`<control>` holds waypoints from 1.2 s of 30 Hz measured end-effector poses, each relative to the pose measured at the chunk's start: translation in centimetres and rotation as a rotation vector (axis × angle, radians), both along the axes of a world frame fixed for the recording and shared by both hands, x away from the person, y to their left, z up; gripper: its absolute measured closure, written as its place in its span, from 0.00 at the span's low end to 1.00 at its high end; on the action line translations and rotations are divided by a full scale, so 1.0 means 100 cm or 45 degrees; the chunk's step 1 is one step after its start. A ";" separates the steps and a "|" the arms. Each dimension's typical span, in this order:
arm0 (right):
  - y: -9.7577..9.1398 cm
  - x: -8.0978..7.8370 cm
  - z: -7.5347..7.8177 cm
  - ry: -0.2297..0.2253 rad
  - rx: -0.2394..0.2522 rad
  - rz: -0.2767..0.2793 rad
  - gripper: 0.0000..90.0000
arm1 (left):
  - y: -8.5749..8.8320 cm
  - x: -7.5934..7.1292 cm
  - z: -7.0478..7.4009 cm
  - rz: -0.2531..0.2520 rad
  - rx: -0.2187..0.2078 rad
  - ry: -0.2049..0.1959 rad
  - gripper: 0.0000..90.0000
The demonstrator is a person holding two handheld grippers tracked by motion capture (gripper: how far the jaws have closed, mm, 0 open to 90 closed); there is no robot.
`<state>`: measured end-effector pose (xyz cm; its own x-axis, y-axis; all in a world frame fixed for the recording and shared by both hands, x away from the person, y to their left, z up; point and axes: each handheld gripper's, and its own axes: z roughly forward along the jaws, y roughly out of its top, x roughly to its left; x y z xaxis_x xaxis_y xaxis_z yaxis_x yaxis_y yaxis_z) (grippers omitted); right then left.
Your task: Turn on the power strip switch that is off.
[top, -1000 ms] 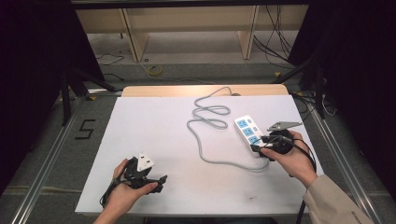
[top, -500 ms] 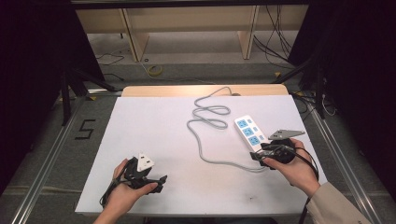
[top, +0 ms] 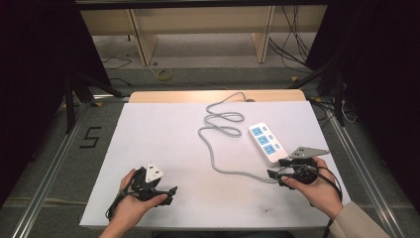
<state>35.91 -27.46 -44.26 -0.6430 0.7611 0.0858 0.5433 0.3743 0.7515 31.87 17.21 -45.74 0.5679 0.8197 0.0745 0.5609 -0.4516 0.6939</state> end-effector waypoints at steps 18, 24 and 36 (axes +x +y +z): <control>-0.005 -0.015 -0.010 -0.024 -0.008 0.004 0.35 | 0.000 0.000 0.000 -0.006 0.004 -0.004 0.18; -0.007 -0.019 -0.013 -0.026 0.000 0.008 0.34 | 0.000 -0.001 0.000 -0.004 0.000 -0.005 0.18; -0.013 -0.028 -0.014 -0.023 0.020 0.000 0.33 | 0.001 -0.002 0.001 -0.015 0.010 -0.006 0.18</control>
<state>33.13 -28.77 -45.67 -0.6445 0.7598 0.0857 0.5295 0.3626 0.7669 31.69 17.28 -45.66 0.5773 0.8123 0.0835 0.5523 -0.4637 0.6928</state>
